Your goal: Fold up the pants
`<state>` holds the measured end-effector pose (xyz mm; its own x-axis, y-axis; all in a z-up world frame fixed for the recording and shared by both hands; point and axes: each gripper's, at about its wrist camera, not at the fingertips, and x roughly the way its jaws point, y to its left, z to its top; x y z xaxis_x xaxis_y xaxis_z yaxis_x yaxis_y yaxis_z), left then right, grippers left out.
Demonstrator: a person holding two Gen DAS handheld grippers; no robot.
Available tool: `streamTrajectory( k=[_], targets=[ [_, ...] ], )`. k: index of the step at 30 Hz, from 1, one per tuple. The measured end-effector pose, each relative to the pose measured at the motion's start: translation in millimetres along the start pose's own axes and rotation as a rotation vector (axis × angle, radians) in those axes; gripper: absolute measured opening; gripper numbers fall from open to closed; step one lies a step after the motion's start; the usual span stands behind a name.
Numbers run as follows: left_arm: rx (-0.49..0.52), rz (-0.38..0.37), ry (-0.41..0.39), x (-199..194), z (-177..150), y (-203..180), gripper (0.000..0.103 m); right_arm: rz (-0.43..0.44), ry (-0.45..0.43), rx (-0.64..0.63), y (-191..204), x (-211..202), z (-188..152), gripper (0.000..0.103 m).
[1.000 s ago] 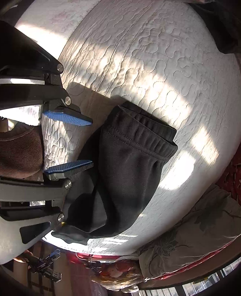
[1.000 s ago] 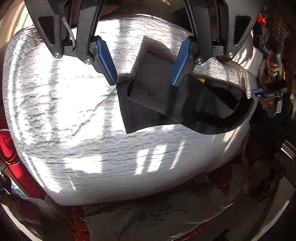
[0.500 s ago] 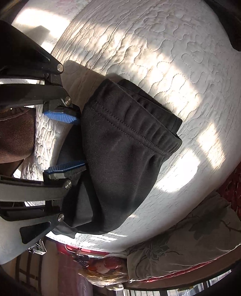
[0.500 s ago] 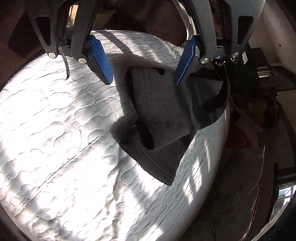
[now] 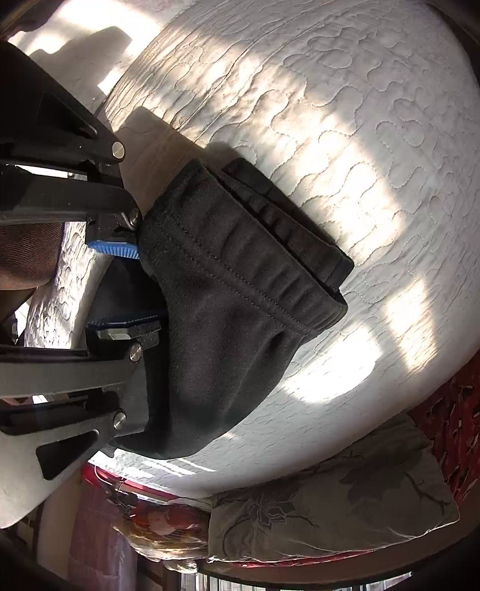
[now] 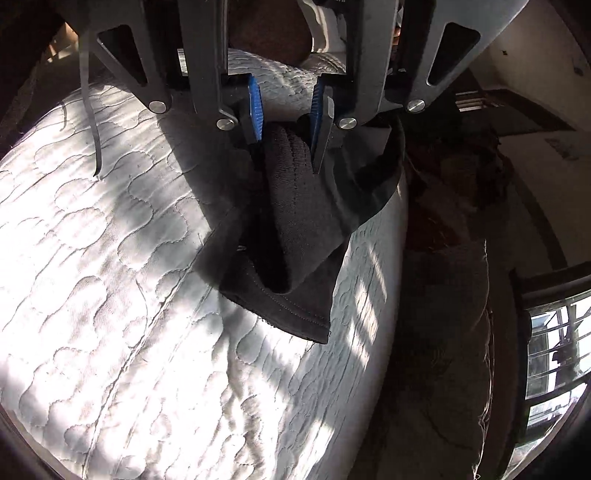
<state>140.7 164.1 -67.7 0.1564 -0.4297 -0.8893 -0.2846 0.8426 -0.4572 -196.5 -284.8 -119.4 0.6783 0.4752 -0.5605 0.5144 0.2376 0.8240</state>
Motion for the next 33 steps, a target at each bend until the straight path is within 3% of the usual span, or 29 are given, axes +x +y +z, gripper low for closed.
streamTrajectory(
  k=[6,12,21,24,30,33],
  targets=[
    [-0.022,-0.019,-0.008,-7,2,8,0.02,0.019,-0.045,-0.137,33,-30,8,0.02],
    [-0.028,0.013,-0.036,-8,0,3,0.02,0.01,-0.04,-0.148,38,-27,13,0.02],
    [-0.071,-0.032,-0.082,-15,11,-1,0.02,-0.065,-0.01,-0.165,32,-10,14,0.021],
    [-0.1,-0.03,-0.066,-13,10,-1,0.004,-0.124,-0.039,-0.225,35,-7,16,0.02],
    [-0.11,-0.081,-0.104,-40,6,-1,0.002,-0.117,-0.091,-0.295,59,-19,32,0.015],
    [-0.088,-0.113,-0.152,-65,1,-7,0.002,-0.056,-0.128,-0.322,84,-33,46,0.008]
  ],
)
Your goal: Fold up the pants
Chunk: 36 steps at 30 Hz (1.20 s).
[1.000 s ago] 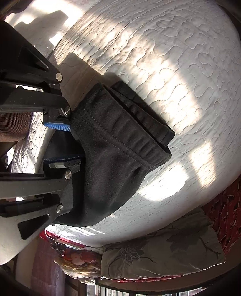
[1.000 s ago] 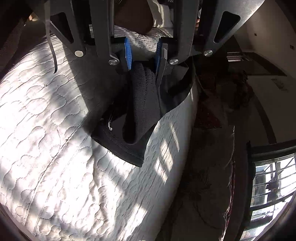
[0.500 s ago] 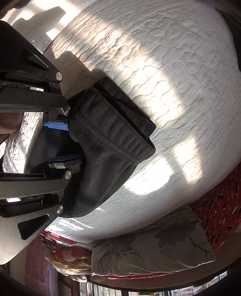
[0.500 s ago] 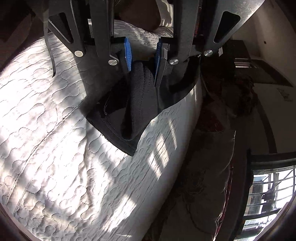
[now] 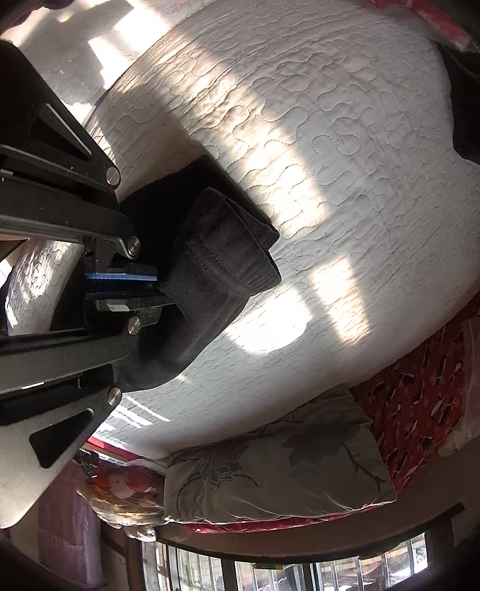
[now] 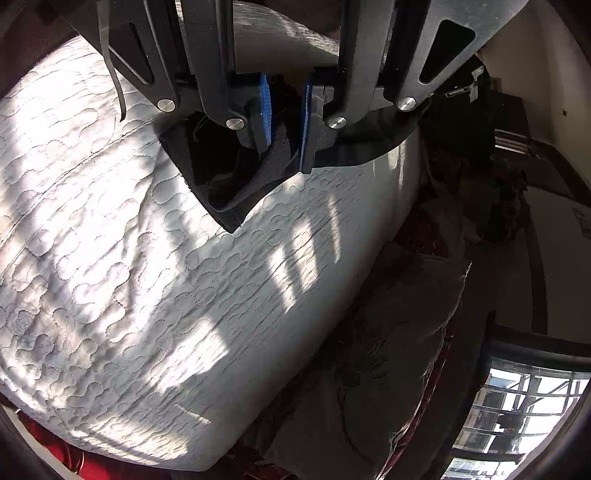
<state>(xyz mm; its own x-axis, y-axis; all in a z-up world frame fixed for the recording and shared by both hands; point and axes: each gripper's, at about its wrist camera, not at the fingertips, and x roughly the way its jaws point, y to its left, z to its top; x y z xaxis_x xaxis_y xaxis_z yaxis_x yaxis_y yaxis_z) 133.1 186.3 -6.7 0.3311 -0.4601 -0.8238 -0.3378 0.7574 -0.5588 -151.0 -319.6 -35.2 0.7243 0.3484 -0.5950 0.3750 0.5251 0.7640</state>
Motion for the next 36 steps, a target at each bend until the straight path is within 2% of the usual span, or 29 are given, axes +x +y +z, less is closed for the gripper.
streamTrajectory(
  k=[3,5,10,17,18,22,25,29,34,36],
  targets=[
    [0.028,-0.008,-0.021,-10,-7,-1,0.002,0.035,-0.04,-0.05,16,-13,14,0.008],
    [0.024,0.003,0.001,-5,-13,7,0.002,0.026,-0.036,-0.061,13,-14,16,0.008],
    [-0.022,0.045,0.065,17,-27,37,0.002,-0.021,0.039,-0.011,-22,-1,-2,0.008],
    [-0.055,0.064,0.114,31,-36,58,0.002,-0.077,0.065,0.078,-61,4,-15,0.009],
    [-0.049,0.06,0.113,29,-38,57,0.002,-0.081,0.068,0.084,-63,5,-16,0.012],
    [0.007,0.055,0.091,15,-50,47,0.003,-0.099,0.063,0.053,-58,1,-16,0.013],
    [0.047,-0.002,0.135,16,-67,34,0.003,-0.099,0.072,0.019,-48,3,-14,0.013],
    [0.103,-0.032,0.209,41,-86,5,0.003,-0.098,0.077,0.026,-43,13,-12,0.017],
    [0.068,-0.056,0.256,74,-89,-17,0.003,-0.101,0.102,0.004,-35,20,-17,0.019],
    [0.065,-0.051,0.266,81,-92,-21,0.003,-0.106,0.106,-0.004,-33,20,-17,0.026]
  ],
)
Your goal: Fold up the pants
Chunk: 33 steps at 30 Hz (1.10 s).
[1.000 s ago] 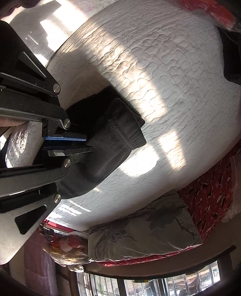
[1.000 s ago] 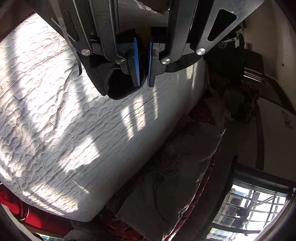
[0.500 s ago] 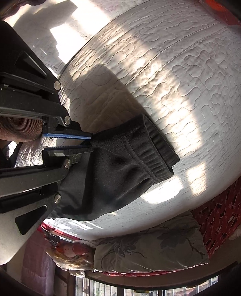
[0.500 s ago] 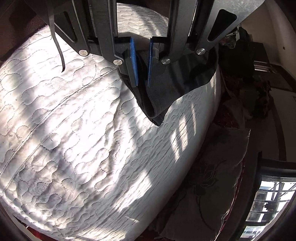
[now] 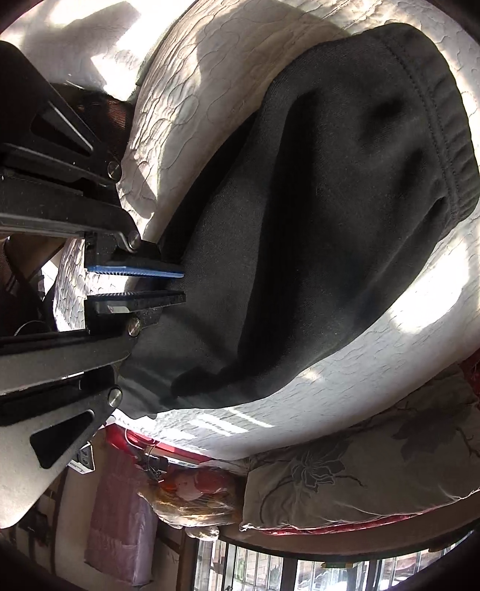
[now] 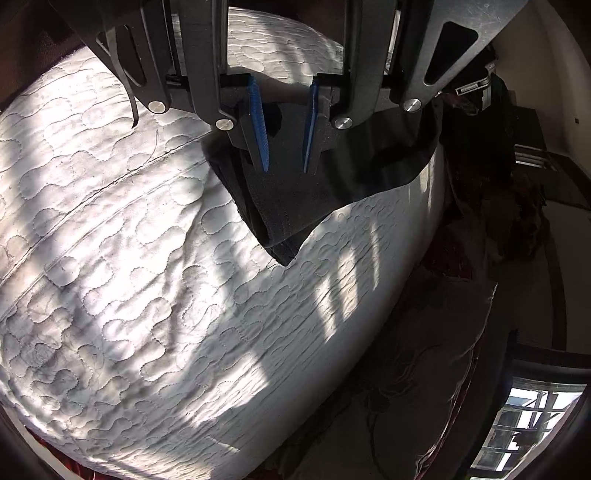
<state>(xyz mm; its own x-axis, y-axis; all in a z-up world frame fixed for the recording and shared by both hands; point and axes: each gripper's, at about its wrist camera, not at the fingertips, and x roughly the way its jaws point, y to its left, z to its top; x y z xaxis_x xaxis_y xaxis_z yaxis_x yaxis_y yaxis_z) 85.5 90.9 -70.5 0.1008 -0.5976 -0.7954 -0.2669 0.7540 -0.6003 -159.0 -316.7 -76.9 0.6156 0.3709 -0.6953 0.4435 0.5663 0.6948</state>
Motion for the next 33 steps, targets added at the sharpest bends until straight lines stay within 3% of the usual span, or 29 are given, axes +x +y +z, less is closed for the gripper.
streamTrajectory(
  k=[4,6,11,18,20,22,24,26,33],
  targets=[
    [-0.008,0.008,0.001,6,-3,0,0.003,-0.008,-0.01,0.007,-3,-2,8,0.028],
    [-0.023,0.002,0.0,8,-4,1,0.003,-0.016,-0.009,-0.003,0,1,14,0.034],
    [-0.056,0.02,-0.015,9,-2,4,0.029,-0.072,-0.018,-0.038,7,15,27,0.038],
    [-0.078,0.038,-0.014,17,6,-6,0.03,-0.108,0.01,-0.129,18,28,25,0.038],
    [-0.076,0.036,-0.016,17,4,-9,0.039,-0.113,0.009,-0.118,16,25,25,0.039],
    [-0.068,0.025,-0.01,18,0,-12,0.042,-0.12,-0.01,-0.102,12,18,26,0.04],
    [-0.049,0.038,-0.004,22,-2,-13,0.042,-0.124,-0.013,-0.092,8,16,27,0.05],
    [-0.047,0.051,-0.002,25,-3,-13,0.042,-0.144,-0.012,-0.074,3,15,28,0.053],
    [-0.071,0.068,0.007,27,3,-13,0.042,-0.117,-0.003,-0.101,13,27,26,0.051]
  ],
)
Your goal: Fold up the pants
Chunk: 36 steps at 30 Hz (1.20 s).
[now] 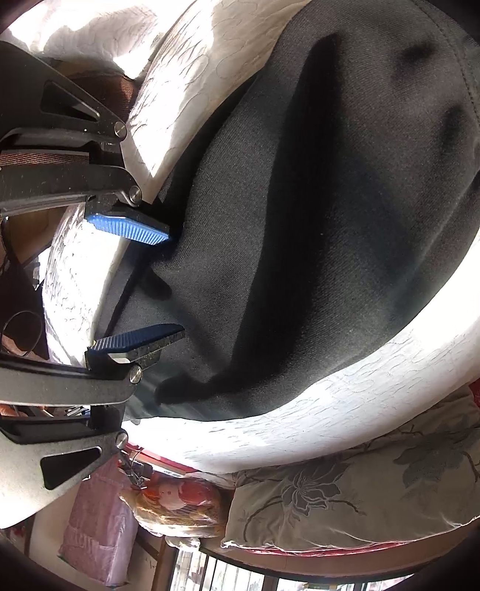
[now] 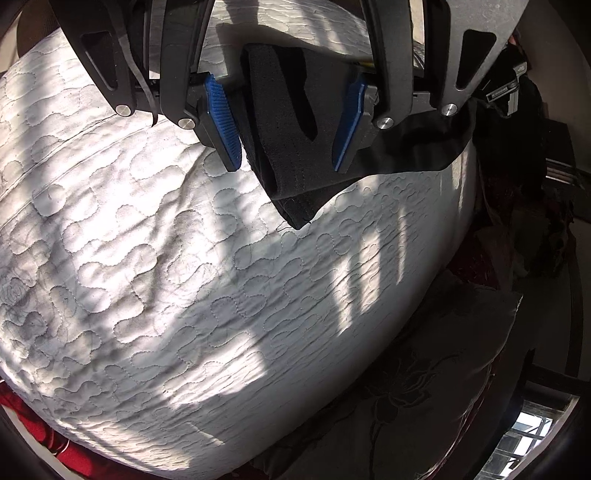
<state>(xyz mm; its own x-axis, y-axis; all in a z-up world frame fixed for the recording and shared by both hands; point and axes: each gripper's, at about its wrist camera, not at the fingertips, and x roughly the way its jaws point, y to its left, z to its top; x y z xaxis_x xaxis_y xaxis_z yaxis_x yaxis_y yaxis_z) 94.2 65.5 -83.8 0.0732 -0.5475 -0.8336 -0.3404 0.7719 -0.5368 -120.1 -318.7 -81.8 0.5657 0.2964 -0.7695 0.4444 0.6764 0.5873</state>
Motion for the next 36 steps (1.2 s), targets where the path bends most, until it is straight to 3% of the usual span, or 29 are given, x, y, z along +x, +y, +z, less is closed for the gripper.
streamTrajectory(
  k=[1,3,4,5,7,11,13,17,21,25,28,30,32,36],
  targets=[
    [0.0,0.013,0.002,1,0,-2,0.041,-0.009,-0.002,-0.028,6,2,-1,0.048],
    [0.008,0.046,-0.008,1,1,-7,0.026,-0.034,-0.019,-0.103,16,1,-5,0.018],
    [0.013,0.058,-0.012,1,1,-8,0.014,-0.046,-0.018,-0.142,21,1,-6,0.011],
    [0.013,0.056,-0.01,1,2,-8,0.012,-0.047,-0.012,-0.163,23,1,-7,0.009],
    [0.008,0.046,-0.013,-2,1,-6,0.005,-0.052,-0.01,-0.198,26,0,-7,0.009],
    [-0.01,-0.016,-0.002,-15,-7,-1,0.003,-0.063,-0.026,-0.251,36,-6,4,0.008],
    [0.001,-0.053,-0.014,-27,-16,-1,0.003,-0.022,-0.058,-0.258,50,-18,19,0.008],
    [-0.01,-0.056,-0.024,-28,-23,10,0.003,0.034,-0.081,-0.274,68,-36,39,0.008],
    [-0.031,-0.005,0.011,-11,-24,23,0.003,0.03,-0.01,-0.223,46,-23,26,0.008],
    [-0.056,0.006,0.039,-2,-22,30,0.003,-0.051,0.032,-0.19,19,2,15,0.011],
    [-0.035,0.015,0.032,-4,-24,30,0.003,-0.003,0.02,-0.149,12,-4,11,0.013],
    [-0.036,0.0,0.033,-5,-24,29,0.003,0.009,0.002,-0.154,13,-14,8,0.023],
    [-0.033,-0.011,0.03,-5,-24,27,0.003,-0.004,0.004,-0.168,12,-19,1,0.028],
    [-0.023,-0.002,0.019,-3,-22,20,0.003,-0.056,0.04,-0.196,9,-12,-14,0.029]
  ],
)
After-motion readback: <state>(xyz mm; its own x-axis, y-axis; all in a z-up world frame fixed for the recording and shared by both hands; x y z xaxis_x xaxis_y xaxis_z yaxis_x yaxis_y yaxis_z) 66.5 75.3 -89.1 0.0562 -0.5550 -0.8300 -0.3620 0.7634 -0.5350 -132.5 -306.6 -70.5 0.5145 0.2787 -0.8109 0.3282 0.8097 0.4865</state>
